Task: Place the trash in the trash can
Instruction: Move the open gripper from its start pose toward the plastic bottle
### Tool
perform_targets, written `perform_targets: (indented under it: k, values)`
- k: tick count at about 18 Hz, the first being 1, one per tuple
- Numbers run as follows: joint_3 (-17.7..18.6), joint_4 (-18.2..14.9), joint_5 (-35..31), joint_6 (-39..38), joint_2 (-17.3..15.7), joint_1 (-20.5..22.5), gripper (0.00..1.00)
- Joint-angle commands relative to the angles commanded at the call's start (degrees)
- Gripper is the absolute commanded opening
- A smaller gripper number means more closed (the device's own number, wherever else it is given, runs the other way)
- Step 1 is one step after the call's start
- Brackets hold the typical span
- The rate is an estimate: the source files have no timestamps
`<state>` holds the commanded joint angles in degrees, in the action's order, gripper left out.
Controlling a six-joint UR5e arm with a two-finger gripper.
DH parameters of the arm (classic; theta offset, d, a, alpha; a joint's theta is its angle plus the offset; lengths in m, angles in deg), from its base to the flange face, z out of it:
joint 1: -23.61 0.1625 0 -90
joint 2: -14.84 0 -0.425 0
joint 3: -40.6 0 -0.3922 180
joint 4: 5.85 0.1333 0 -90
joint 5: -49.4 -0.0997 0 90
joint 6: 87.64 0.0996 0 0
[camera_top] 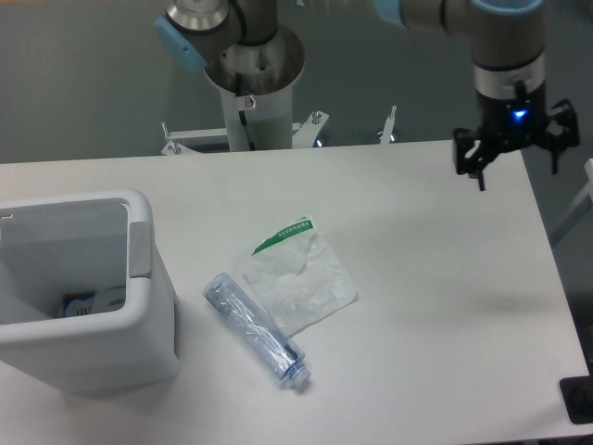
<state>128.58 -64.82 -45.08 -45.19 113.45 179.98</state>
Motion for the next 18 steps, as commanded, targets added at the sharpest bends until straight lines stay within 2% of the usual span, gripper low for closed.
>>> perform_targets:
  k: [9, 14, 18]
  values:
    - [1.14, 0.00, 2.19, -1.14, -0.35, 0.17, 1.00]
    - [2.20, 0.53, 3.51, -7.11, 0.17, 0.44, 1.00]
    - [1.67, 0.61, 5.97, -12.56, 0.79, 0.35, 1.00]
